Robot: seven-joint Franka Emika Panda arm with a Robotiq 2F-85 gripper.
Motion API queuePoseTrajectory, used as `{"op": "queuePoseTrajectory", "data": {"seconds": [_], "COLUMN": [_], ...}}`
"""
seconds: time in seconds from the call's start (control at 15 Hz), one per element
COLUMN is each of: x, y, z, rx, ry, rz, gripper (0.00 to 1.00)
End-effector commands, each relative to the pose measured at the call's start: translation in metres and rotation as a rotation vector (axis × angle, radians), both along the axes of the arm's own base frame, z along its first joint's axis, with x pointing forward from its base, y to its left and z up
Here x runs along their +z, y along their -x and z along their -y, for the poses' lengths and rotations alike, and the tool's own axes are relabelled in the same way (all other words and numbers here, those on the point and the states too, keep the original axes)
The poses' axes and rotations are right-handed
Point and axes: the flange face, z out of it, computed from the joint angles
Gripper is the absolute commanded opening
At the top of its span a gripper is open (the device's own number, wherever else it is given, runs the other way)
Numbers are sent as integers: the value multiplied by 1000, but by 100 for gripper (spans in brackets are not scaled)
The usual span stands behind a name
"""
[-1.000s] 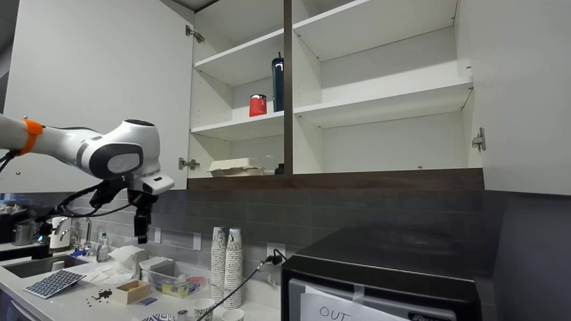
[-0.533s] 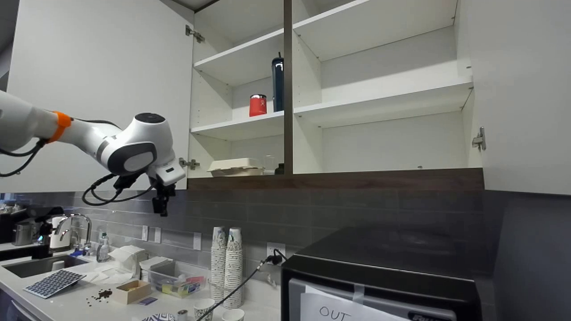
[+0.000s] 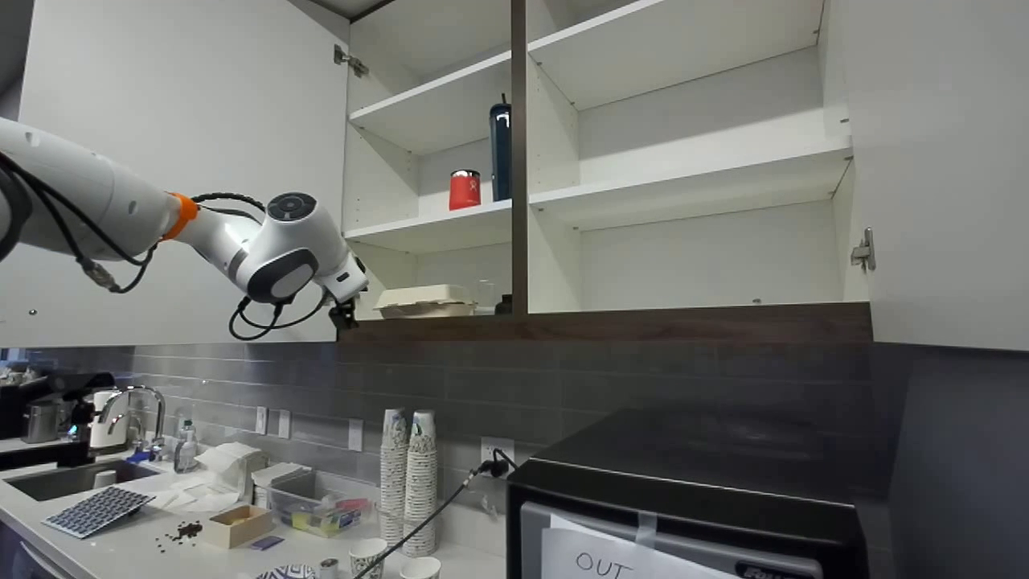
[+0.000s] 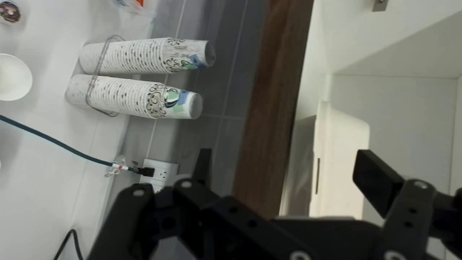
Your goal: Remove the food pack from the cabinet and put it on the counter.
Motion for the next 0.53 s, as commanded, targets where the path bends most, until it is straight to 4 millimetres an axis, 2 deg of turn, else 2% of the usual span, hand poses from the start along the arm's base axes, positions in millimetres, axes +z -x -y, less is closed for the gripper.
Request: {"op": "queuePoseTrajectory", "data": {"seconds": [0.0, 0.13, 0.2, 0.47], "x": [16, 16, 16, 13], "y": [-32, -47, -28, -46], "z": [-8, -6, -5, -5], "rx": [11, 1, 6, 3], "ry": [1, 17, 13, 26], "rz": [29, 9, 29, 23], "gripper": [100, 100, 100, 100]}}
